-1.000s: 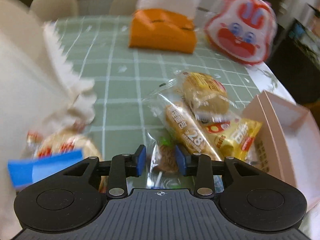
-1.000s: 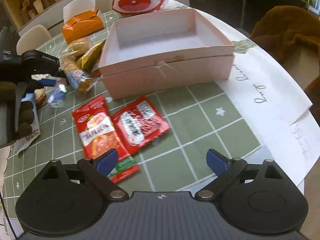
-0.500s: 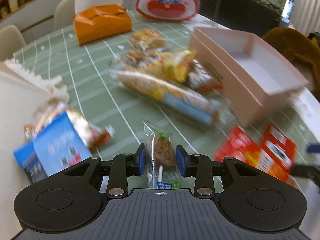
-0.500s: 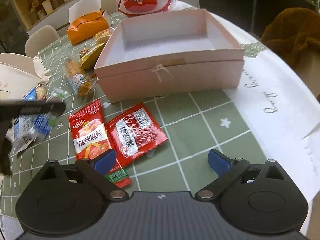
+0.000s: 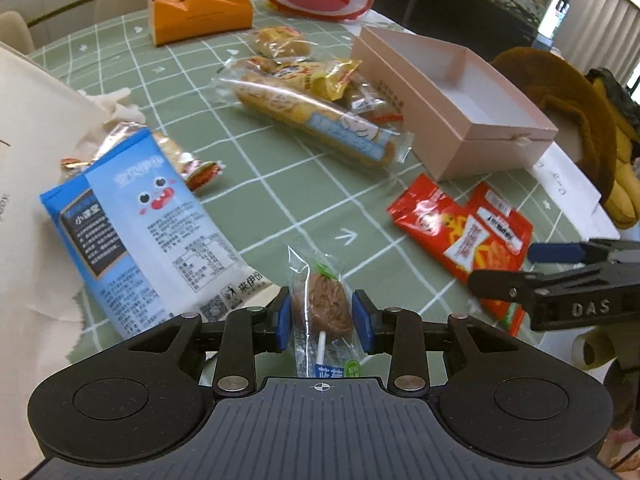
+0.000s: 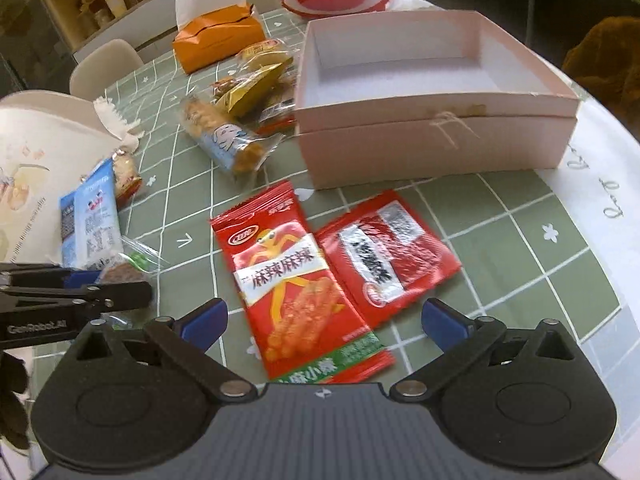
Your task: Organize snacks
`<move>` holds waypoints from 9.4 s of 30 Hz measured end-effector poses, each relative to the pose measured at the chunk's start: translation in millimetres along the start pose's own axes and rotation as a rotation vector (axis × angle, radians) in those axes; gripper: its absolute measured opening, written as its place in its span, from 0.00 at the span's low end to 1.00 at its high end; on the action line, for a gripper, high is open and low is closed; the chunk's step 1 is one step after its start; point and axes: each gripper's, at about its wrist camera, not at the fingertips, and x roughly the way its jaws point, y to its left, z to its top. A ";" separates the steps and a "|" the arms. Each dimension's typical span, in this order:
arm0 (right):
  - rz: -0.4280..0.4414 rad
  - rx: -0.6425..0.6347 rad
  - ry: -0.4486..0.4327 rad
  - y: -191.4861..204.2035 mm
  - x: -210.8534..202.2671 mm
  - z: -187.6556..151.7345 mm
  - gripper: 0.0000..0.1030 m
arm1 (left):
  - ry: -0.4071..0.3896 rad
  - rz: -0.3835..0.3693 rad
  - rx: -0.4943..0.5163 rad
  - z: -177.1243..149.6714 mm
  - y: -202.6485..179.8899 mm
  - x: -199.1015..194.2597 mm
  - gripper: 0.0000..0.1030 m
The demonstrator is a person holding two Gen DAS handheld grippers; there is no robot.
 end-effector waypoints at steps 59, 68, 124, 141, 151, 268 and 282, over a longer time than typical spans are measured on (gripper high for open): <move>-0.263 0.095 -0.011 54.1 -18.2 -15.8 0.45 | 0.051 -0.296 0.011 -22.9 6.7 -4.2 0.24; -0.252 0.153 -0.073 7.7 -71.9 -15.4 0.45 | -0.025 -0.373 0.034 1.6 -42.0 -7.6 0.16; -0.050 0.080 0.054 42.3 33.5 58.5 0.84 | -0.076 0.033 -0.279 41.1 90.6 -35.8 0.23; 0.141 -0.213 0.080 212.1 55.1 48.8 0.85 | -0.133 0.131 -0.396 28.1 154.6 -66.7 0.23; -0.011 -0.158 0.048 175.0 49.2 49.5 0.64 | -0.118 0.104 -0.373 49.6 152.6 -36.8 0.23; -0.191 0.267 0.041 17.5 -9.3 -5.8 0.90 | -0.038 -0.032 0.231 57.7 36.9 23.1 0.56; -0.262 0.164 -0.045 23.1 -12.4 17.3 0.90 | -0.050 0.051 0.208 61.3 45.8 25.7 0.59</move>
